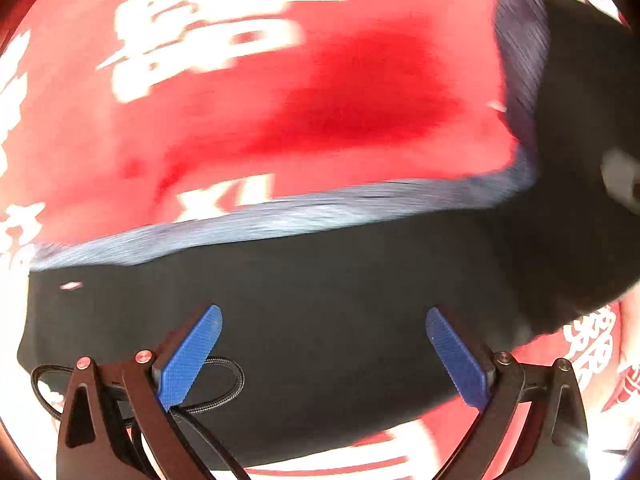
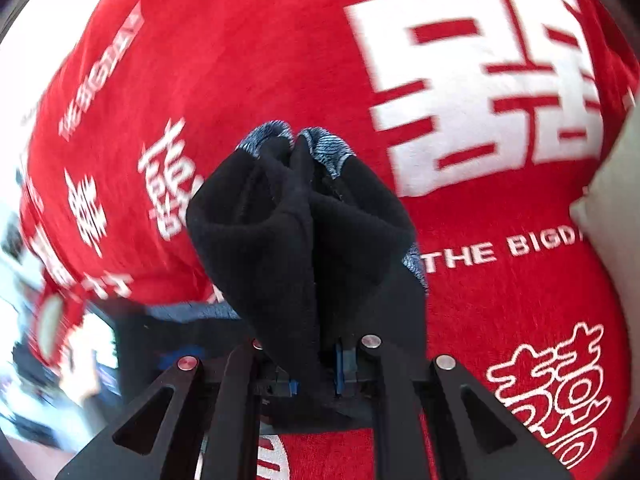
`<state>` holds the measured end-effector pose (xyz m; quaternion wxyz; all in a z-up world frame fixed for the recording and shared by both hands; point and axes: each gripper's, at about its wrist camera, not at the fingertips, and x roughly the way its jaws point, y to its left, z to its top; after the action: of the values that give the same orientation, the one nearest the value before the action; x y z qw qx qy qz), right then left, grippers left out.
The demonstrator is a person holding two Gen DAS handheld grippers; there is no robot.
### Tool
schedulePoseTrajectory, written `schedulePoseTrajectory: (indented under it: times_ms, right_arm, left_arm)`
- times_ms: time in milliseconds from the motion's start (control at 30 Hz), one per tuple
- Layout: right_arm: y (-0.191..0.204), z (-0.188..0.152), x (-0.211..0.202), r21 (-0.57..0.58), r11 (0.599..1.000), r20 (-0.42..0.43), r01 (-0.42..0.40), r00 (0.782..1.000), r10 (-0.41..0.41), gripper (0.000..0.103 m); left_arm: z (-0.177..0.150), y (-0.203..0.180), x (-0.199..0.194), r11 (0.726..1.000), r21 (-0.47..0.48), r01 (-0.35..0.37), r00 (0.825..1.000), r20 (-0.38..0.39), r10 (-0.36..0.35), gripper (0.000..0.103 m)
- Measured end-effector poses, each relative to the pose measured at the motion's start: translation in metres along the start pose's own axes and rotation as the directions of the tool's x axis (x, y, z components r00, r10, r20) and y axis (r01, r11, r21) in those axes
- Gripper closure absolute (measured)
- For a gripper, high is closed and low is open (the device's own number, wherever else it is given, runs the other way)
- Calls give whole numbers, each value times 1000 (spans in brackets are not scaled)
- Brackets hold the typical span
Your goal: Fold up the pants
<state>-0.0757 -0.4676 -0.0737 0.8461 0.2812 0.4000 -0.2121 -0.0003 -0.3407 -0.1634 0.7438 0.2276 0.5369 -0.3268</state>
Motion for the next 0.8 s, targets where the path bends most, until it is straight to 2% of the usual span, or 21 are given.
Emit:
schedulePoseTrajectory:
  times_ms: [100, 233, 367, 467, 500, 533, 567, 667, 800]
  right_arm:
    - [44, -12, 21, -86, 994, -4, 68, 998, -69, 90]
    - [94, -41, 65, -186, 969, -18, 160, 986, -167, 89]
    - [130, -80, 113, -296, 923, -58, 248, 959, -276, 87]
    - [150, -105, 133, -407, 848, -28, 339, 924, -382, 78]
    - [158, -111, 134, -459, 816, -8, 353, 916, -401, 62]
    - [162, -116, 132, -489, 803, -7, 341, 919, -395, 53]
    - [165, -121, 125, -516, 801, -19, 303, 931, -364, 41]
    - [158, -122, 92, -505, 832, -39, 230, 957, -288, 40]
    - [123, -104, 50, -400, 885, -37, 237, 961, -274, 35]
  left_arm:
    - [2, 61, -6, 998, -39, -53, 999, -7, 52, 0]
    - [-1, 106, -5, 992, -41, -116, 993, -23, 115, 0]
    - [-9, 137, 1, 991, -65, -118, 992, -48, 115, 0]
    - [-15, 142, 3, 991, -83, -102, 993, -69, 96, 0]
    - [-13, 143, 11, 992, -83, -94, 993, -75, 88, 0]
    - [-13, 140, 10, 993, -79, -87, 994, -78, 80, 0]
    - [-10, 135, 15, 994, -73, -80, 994, -80, 75, 0]
    - [-7, 121, 4, 998, -57, -21, 997, -80, 16, 0]
    - [3, 93, -9, 996, -23, 81, 994, -76, -82, 0]
